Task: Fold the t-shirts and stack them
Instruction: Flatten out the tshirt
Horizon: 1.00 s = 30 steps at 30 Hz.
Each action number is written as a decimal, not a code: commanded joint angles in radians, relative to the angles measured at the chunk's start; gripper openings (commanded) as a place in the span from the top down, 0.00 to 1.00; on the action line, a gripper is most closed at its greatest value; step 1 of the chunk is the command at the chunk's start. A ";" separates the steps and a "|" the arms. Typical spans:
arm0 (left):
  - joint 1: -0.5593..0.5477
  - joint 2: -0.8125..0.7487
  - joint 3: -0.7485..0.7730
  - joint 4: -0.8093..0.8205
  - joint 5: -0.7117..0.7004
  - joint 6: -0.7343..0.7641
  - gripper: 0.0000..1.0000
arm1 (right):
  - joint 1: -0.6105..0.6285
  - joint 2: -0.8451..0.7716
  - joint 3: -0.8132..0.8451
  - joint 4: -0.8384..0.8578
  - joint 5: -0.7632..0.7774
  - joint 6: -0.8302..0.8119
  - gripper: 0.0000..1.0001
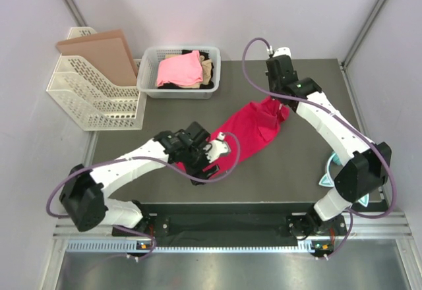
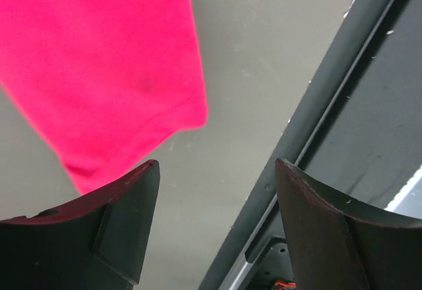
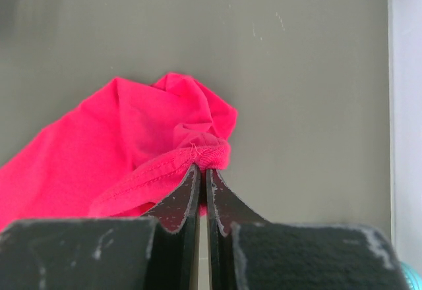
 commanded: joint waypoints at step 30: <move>-0.060 0.311 0.102 0.048 -0.105 -0.001 0.23 | -0.047 -0.120 -0.099 0.093 -0.098 0.018 1.00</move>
